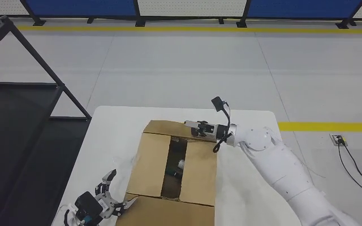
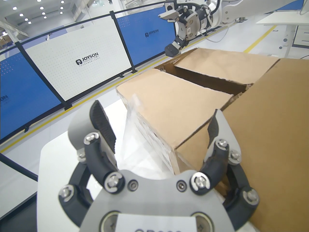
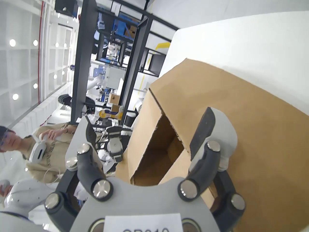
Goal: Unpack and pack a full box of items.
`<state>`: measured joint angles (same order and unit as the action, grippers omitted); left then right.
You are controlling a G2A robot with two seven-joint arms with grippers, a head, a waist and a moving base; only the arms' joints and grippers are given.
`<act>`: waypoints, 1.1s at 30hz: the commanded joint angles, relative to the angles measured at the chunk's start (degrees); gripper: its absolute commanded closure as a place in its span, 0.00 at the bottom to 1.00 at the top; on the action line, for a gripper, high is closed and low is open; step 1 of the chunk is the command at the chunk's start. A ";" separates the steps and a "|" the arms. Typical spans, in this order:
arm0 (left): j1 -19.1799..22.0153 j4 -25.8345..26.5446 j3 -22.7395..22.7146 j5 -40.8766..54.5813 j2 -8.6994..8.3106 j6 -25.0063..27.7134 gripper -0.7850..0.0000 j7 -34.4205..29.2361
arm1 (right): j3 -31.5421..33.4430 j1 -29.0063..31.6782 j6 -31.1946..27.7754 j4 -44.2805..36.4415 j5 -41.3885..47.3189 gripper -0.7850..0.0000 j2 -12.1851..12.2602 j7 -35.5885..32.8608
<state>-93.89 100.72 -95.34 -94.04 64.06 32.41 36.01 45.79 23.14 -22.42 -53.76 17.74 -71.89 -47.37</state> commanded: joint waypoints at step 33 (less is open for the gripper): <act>-4.87 -1.68 -8.40 -0.35 -1.56 -1.94 0.00 4.19 | 4.77 16.29 11.27 -22.45 -5.54 0.00 3.00 -3.69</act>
<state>-98.68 99.04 -103.65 -94.75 62.50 30.65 40.13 51.18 39.76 -11.16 -76.72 11.80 -68.63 -51.32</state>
